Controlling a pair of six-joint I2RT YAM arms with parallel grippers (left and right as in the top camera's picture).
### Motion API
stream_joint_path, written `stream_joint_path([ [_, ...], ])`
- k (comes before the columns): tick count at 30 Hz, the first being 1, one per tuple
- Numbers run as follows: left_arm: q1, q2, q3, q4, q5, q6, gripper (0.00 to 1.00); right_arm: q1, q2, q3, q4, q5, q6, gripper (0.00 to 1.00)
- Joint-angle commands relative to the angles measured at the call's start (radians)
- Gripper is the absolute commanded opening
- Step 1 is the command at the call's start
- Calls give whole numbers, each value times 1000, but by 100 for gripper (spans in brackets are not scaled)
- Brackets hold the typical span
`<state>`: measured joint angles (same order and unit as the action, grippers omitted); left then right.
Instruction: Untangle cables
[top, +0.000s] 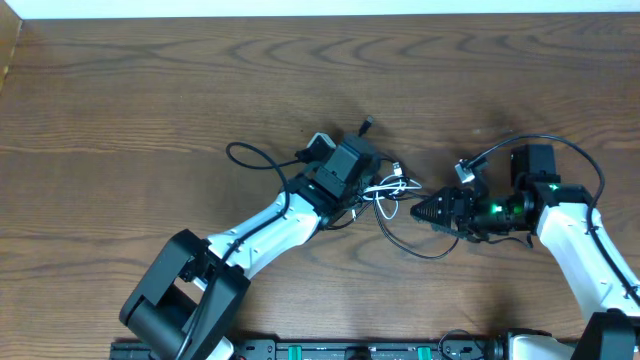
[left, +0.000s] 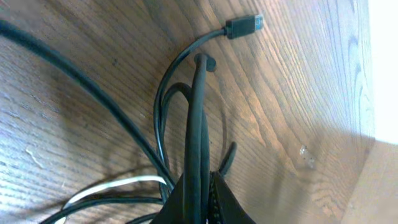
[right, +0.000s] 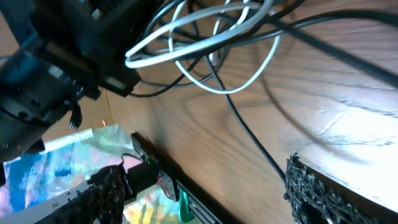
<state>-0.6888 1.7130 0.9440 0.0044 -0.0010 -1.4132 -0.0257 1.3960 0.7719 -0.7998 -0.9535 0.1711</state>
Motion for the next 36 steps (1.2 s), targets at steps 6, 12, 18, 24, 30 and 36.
stream_joint_path([
  [6,2,-71,6,-8,50,107,8,20,-5,4,0,-32,-19,80],
  [12,3,-127,6,-80,50,94,8,20,-5,4,0,-32,-20,82],
  [18,3,-145,6,-126,66,34,8,47,-5,5,21,-53,-31,76],
  [24,3,-146,6,-127,73,-92,8,113,-5,5,78,-108,-41,65],
  [30,19,-146,6,-126,149,-184,8,161,-5,4,105,-93,-42,55],
  [36,23,-146,6,-126,201,-250,8,173,-5,4,156,127,-37,54],
])
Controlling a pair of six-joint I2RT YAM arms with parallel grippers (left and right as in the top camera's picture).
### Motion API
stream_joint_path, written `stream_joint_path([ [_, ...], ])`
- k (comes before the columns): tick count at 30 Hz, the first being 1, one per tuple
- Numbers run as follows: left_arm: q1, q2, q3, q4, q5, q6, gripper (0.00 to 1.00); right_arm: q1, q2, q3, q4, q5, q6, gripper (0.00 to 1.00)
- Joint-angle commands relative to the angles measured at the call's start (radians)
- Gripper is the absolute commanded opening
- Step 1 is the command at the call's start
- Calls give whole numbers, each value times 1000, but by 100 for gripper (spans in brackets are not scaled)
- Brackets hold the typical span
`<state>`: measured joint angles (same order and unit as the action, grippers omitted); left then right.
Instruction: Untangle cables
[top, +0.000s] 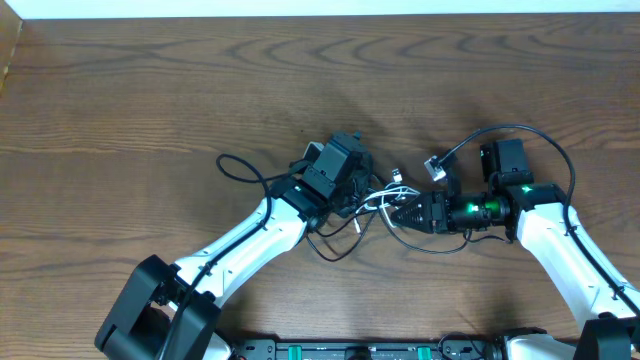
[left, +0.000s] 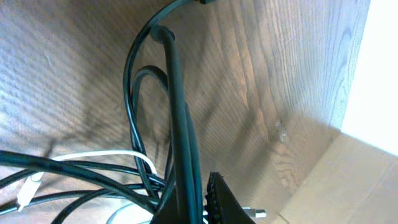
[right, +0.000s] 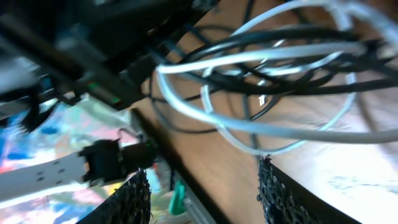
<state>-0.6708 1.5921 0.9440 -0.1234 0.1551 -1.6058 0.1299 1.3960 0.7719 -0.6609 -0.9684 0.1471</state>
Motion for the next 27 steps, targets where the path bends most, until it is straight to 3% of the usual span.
stream_joint_path([
  [1,5,-25,6,2,47,-57,8,23,-5,4,25,167,-13,54],
  [9,5,-25,6,2,66,-125,7,139,-5,4,156,201,-11,52],
  [11,5,-25,6,2,70,-140,8,183,-5,4,179,309,58,47],
  [13,5,-25,6,2,81,-143,8,213,-5,4,183,400,118,35],
  [16,5,-25,5,0,84,-142,8,246,-5,4,182,416,129,1],
  [21,5,-25,5,-13,11,-33,8,239,-13,5,175,320,123,1],
  [27,18,-25,5,-118,-179,76,8,138,-132,5,126,-25,-40,1],
])
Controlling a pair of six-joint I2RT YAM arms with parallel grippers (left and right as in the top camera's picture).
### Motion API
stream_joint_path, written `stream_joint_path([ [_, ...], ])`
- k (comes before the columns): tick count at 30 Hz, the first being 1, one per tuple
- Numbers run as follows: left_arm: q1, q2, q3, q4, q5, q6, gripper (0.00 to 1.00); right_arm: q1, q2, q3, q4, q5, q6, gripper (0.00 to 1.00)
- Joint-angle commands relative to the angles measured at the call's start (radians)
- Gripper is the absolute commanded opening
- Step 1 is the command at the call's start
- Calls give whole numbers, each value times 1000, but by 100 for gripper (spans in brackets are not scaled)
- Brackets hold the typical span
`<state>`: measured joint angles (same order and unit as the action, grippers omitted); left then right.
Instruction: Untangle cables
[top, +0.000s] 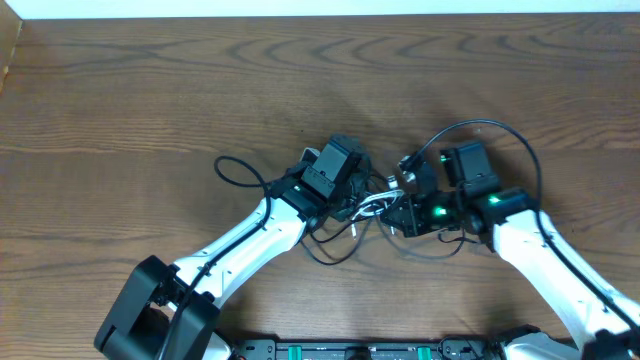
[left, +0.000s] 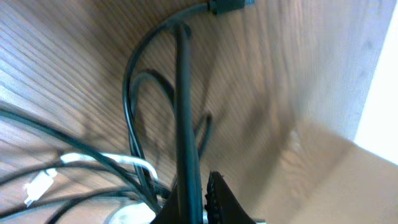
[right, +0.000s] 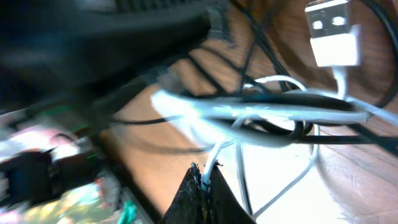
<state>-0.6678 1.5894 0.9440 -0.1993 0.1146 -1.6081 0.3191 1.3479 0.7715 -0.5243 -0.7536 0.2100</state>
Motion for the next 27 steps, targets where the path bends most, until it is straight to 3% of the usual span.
stream_joint_path([
  [1,22,-22,5,-57,-156,78,8,-74,-110,6,-17,-285,-124,1],
  [14,107,-22,5,-85,-164,79,8,-389,-447,5,-70,-331,-140,1],
  [22,106,-22,5,-109,-164,90,8,-418,-485,5,-63,-301,-111,1],
  [25,107,-22,5,-116,-164,169,8,-431,-485,7,-62,-185,-111,1],
  [27,107,-22,5,-116,-164,284,8,-459,-487,8,-62,-164,-110,1],
])
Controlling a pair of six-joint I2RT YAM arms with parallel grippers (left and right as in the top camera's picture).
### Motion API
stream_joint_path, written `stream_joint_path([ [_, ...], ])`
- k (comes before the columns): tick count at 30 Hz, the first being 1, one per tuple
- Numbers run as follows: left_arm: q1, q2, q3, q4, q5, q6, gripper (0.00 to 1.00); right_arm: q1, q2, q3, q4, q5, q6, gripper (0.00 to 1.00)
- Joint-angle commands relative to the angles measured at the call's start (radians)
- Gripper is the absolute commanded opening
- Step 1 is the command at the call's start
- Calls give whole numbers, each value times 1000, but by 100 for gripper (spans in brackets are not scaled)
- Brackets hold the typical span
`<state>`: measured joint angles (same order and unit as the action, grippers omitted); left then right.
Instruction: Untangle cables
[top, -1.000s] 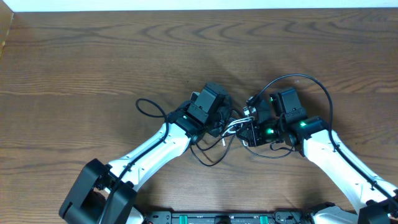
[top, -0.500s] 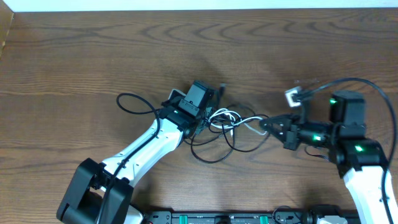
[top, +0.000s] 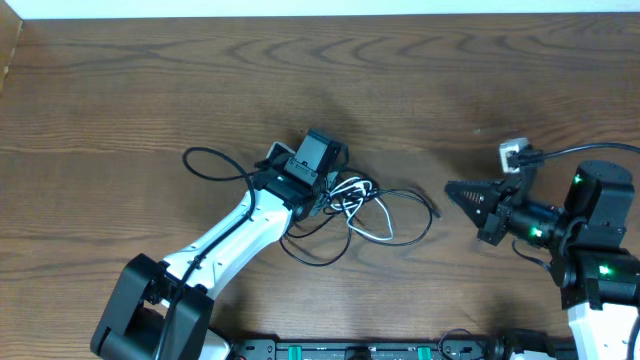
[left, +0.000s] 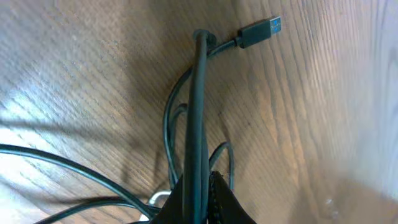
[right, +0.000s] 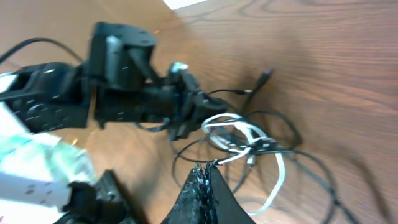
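Observation:
A tangle of black and white cables (top: 350, 200) lies at mid-table. My left gripper (top: 325, 190) is at its left edge, shut on a black cable (left: 199, 106) that runs out to a blue-tipped USB plug (left: 258, 31); its fingers (left: 217, 193) pinch that cable. My right gripper (top: 452, 188) stands well right of the tangle, jaws shut with nothing seen between them. The right wrist view has the gripper (right: 205, 171) facing the tangle, a white cable (right: 278, 177) lying beyond its tips. A black cable end (top: 432, 210) lies loose near it.
A black cable loop (top: 205, 158) reaches out left of the left arm (right: 118, 81). The right arm's own black lead and white connector (top: 513, 152) stand above its wrist. The wooden table (top: 150, 80) stretches wide; a black rail (top: 350, 350) lines the front edge.
My right gripper, then shut inside the tangle beside the left gripper, now stands far to the right, clear of it. The left gripper has shifted slightly left, and the cables lie more spread out.
My right gripper was open just right of the tangle, then open at the white loops, then shut in among them. Now it is back at the right, shut and clear. All along the left gripper stayed shut on the black cable.

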<state>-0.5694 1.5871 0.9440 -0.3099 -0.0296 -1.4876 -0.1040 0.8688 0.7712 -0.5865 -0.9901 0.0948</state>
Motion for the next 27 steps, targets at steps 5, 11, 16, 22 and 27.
stream_joint_path([
  [5,8,-20,5,-32,-56,486,8,-161,-8,10,1,102,6,1],
  [11,8,-20,5,-125,-179,518,7,-259,-8,10,21,168,37,1],
  [16,8,-20,5,-123,-182,506,8,-259,-6,10,21,351,137,1],
  [22,8,-20,5,-124,-181,506,8,-259,-6,10,17,534,222,1],
  [27,8,-20,5,-124,-181,506,8,-259,-3,10,18,679,400,6],
])
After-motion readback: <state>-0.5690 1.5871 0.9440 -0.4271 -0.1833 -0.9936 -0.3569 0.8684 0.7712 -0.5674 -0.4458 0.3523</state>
